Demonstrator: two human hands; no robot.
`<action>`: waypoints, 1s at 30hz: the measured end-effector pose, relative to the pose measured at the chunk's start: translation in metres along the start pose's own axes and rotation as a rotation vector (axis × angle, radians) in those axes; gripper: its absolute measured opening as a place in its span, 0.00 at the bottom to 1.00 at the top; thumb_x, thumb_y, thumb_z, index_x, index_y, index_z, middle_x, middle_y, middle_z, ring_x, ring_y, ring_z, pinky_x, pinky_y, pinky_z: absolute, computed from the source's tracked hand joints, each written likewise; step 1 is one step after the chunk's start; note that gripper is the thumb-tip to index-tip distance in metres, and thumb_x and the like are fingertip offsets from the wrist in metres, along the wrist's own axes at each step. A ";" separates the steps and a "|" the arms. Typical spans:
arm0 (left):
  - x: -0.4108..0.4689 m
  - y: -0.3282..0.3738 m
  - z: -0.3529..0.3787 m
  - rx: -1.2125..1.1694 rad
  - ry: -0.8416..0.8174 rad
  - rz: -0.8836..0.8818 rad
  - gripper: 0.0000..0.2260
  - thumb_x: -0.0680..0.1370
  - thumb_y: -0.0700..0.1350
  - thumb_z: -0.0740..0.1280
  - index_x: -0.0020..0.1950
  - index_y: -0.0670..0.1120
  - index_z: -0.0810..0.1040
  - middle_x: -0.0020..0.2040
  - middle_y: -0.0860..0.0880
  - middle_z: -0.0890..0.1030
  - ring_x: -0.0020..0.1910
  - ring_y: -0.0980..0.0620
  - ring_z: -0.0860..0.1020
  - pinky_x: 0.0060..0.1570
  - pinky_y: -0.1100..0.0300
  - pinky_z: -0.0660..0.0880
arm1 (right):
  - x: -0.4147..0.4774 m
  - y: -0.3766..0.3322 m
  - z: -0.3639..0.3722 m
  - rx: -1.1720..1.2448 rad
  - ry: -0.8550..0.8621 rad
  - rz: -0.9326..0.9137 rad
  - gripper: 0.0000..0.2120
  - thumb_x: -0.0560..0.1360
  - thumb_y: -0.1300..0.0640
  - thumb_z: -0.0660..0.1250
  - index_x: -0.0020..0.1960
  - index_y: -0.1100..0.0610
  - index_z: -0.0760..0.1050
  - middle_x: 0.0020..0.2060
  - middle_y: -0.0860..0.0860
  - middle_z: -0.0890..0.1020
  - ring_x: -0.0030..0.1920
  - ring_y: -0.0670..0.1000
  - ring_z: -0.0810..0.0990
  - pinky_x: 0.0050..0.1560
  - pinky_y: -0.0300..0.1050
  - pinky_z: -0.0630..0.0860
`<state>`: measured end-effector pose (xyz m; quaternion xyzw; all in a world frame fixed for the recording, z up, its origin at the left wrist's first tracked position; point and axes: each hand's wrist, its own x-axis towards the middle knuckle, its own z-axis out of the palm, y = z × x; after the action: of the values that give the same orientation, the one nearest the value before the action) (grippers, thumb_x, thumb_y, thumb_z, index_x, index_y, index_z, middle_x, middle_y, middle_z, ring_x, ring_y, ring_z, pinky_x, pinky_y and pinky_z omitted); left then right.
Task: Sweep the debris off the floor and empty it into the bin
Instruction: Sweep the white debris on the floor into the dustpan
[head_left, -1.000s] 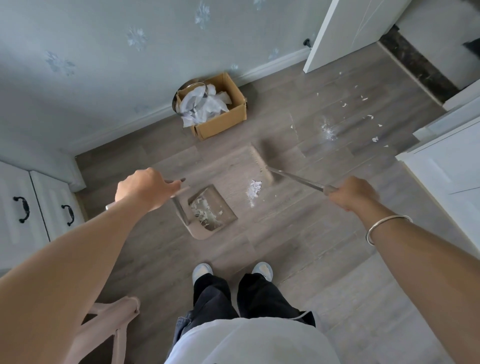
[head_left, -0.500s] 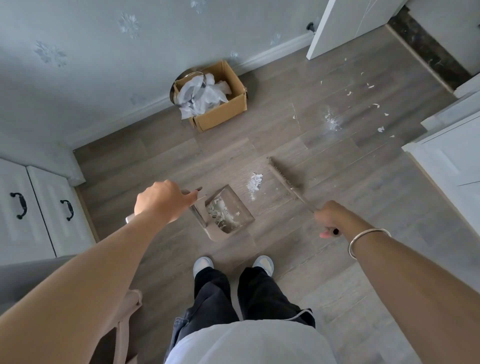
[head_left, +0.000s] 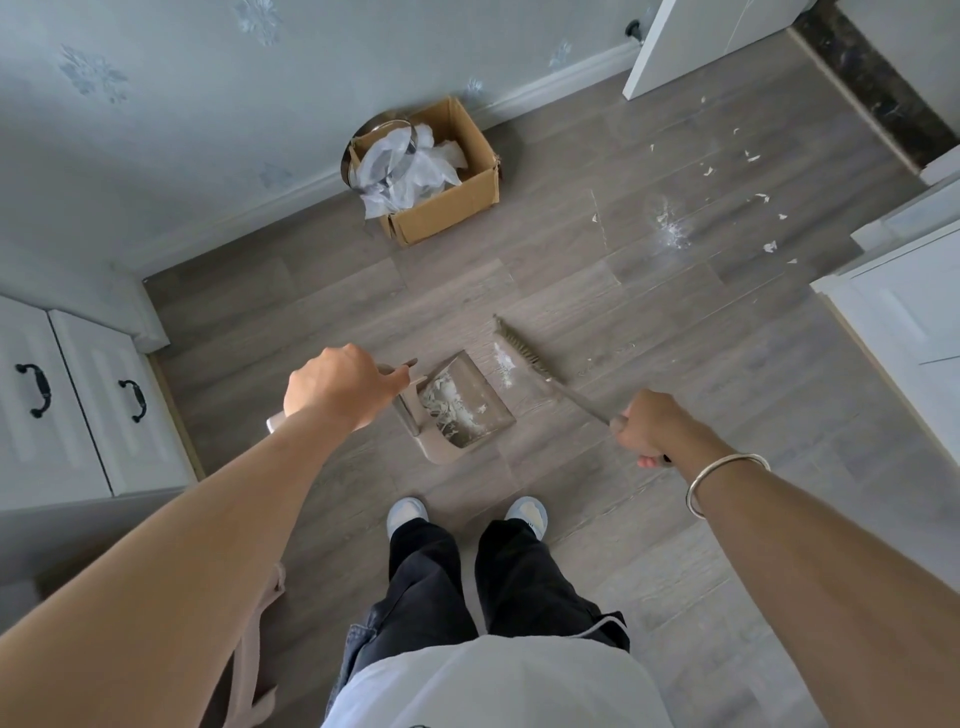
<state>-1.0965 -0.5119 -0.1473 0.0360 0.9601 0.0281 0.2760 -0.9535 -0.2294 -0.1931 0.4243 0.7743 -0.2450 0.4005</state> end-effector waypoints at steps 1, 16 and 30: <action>-0.001 0.001 0.000 0.004 0.001 0.000 0.25 0.77 0.62 0.62 0.28 0.47 0.71 0.29 0.48 0.75 0.26 0.49 0.73 0.26 0.61 0.65 | -0.002 -0.001 0.001 -0.002 -0.038 -0.008 0.15 0.80 0.57 0.61 0.58 0.68 0.76 0.31 0.57 0.77 0.14 0.47 0.73 0.16 0.32 0.65; -0.015 -0.025 0.001 -0.010 0.018 0.006 0.25 0.77 0.62 0.61 0.29 0.44 0.72 0.27 0.49 0.75 0.25 0.49 0.73 0.27 0.62 0.66 | -0.033 0.001 -0.059 0.019 -0.010 -0.089 0.16 0.74 0.56 0.69 0.58 0.65 0.80 0.39 0.60 0.84 0.23 0.51 0.72 0.22 0.33 0.63; -0.013 -0.081 0.007 0.012 0.063 -0.010 0.26 0.76 0.64 0.62 0.31 0.43 0.73 0.29 0.47 0.76 0.26 0.47 0.73 0.27 0.61 0.67 | -0.005 -0.022 0.046 0.129 0.026 0.059 0.13 0.79 0.59 0.60 0.62 0.62 0.73 0.41 0.59 0.80 0.14 0.48 0.75 0.15 0.29 0.63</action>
<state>-1.0862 -0.5937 -0.1518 0.0319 0.9686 0.0218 0.2454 -0.9520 -0.2758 -0.2139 0.4748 0.7493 -0.2768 0.3694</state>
